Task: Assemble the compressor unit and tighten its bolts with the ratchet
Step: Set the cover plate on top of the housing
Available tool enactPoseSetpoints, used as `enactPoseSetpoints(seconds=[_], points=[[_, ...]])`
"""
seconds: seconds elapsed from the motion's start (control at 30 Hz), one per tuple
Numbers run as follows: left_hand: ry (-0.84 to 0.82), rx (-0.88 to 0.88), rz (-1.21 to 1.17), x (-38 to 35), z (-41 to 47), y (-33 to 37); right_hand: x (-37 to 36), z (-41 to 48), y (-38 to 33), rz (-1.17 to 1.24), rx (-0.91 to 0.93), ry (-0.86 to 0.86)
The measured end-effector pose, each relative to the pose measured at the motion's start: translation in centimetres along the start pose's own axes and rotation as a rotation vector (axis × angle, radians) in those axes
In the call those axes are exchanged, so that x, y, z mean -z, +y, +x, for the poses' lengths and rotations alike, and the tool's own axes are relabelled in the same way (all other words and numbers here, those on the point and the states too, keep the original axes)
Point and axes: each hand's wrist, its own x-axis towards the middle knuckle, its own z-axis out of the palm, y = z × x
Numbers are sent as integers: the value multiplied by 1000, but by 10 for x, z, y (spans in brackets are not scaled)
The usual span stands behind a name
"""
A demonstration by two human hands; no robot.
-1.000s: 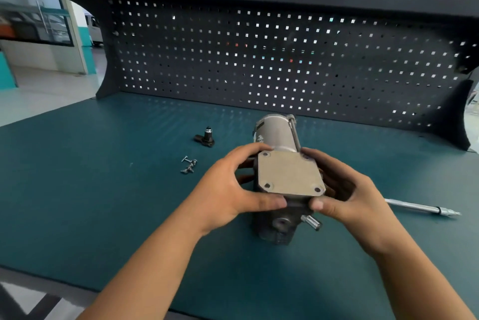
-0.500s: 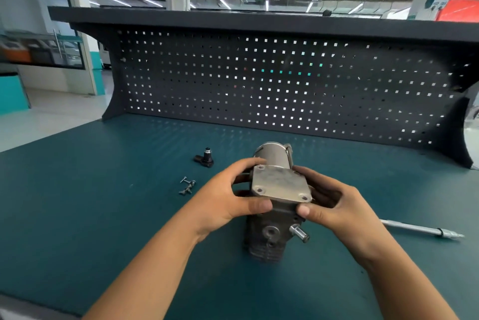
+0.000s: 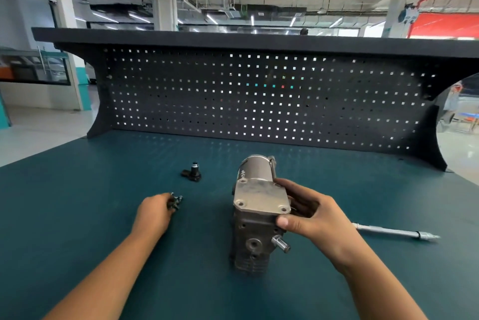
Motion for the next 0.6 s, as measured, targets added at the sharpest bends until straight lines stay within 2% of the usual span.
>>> enactPoseSetpoints(seconds=[0.1, 0.17, 0.23, 0.3, 0.33, 0.37, 0.47, 0.6], points=[[25, 6, -11, 6, -5, 3, 1, 0, 0, -13, -5, 1], [76, 18, -164, 20, -13, 14, 2, 1, 1, -24, -10, 1], [67, 45, -563, 44, -26, 38, 3, 2, 1, -36, -18, -2], [-93, 0, -1062, 74, -49, 70, 4, 2, 2, -39, -22, -3], [-167, -61, -1224, 86, -62, 84, 4, 2, 2, -38, -23, -1], [-223, -141, -1287, 97, -75, 96, 4, 2, 2, -37, -24, 0], [-298, -341, -1217, 118, -101, 123, 3, 2, 2, -35, -22, 0], [-249, -369, -1070, 119, -112, 131, 3, 1, 2, -21, -17, -4]])
